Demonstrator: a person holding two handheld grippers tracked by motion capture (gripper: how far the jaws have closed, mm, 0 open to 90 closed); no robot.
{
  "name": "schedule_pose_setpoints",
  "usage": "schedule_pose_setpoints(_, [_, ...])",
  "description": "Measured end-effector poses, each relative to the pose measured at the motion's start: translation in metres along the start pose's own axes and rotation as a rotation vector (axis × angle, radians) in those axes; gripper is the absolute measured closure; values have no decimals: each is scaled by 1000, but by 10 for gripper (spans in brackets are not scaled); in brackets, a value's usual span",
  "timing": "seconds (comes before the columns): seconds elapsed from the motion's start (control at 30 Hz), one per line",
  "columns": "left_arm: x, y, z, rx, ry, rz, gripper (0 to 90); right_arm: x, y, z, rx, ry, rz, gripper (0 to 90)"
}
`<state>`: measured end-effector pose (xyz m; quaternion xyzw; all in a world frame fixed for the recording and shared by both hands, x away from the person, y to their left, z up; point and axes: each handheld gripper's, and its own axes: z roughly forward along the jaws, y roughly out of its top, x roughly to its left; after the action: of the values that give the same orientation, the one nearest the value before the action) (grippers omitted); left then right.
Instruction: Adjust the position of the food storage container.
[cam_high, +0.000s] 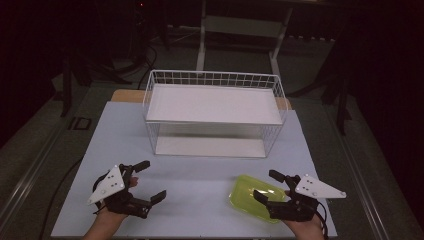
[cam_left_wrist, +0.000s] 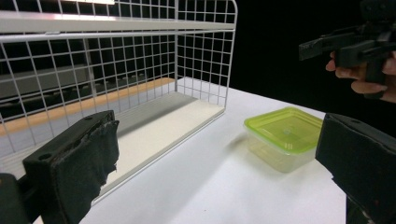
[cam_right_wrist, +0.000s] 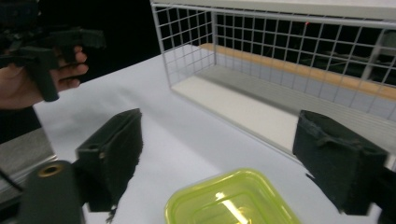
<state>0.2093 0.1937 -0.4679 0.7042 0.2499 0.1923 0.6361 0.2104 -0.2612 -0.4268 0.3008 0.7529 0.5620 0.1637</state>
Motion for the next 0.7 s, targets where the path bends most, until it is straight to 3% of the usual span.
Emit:
schedule_pose_setpoints(0.2, [-2, -2, 1, 6, 2, 2, 1, -2, -1, -4, 19, 23, 8, 314])
schedule_pose_setpoints(0.23, [-2, -4, 2, 14, 3, 1, 1, 0, -7, -6, 47, 18, -18, 366])
schedule_pose_setpoints(0.3, [-3, -4, 2, 15, 4, 3, 1, 1, -8, -7, 60, 18, -22, 400])
schedule_pose_setpoints(0.43, [-5, -4, 2, 15, 6, 8, 1, -1, -20, -14, 120, 75, 27, 516])
schedule_pose_setpoints(0.57, [-5, -5, 1, 21, 11, 10, 1, 1, -33, -21, 174, 68, 18, 592])
schedule_pose_setpoints(0.7, [-5, -5, 1, 21, 11, 10, 1, 1, -42, -26, 229, 94, 13, 691])
